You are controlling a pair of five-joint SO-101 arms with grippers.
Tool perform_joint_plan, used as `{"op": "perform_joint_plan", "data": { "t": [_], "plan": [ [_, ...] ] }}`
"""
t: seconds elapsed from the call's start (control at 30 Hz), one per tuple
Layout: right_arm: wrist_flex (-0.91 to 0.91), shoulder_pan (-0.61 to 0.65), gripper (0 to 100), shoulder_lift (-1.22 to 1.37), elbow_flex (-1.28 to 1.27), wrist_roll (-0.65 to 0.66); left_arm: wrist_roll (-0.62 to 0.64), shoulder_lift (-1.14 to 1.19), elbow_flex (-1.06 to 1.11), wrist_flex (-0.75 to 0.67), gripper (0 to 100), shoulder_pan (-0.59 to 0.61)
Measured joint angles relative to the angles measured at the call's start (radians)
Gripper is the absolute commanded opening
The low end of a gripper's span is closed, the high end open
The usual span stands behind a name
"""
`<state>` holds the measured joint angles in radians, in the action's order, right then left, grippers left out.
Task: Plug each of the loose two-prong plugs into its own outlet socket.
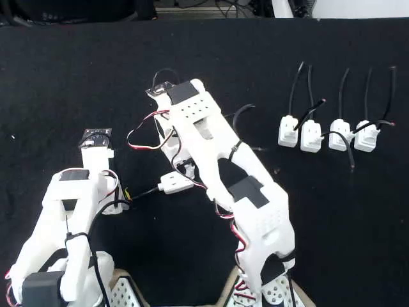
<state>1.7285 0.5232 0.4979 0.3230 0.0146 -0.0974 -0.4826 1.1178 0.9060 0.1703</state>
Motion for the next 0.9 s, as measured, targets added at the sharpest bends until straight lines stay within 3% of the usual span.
{"op": "perform_joint_plan", "data": {
  "t": [0.9],
  "plan": [
    [0.002, 0.000, 1.0, 0.002, 0.000, -0.034, 0.000, 0.000, 0.000, 0.000, 22, 0.000]
  ]
}}
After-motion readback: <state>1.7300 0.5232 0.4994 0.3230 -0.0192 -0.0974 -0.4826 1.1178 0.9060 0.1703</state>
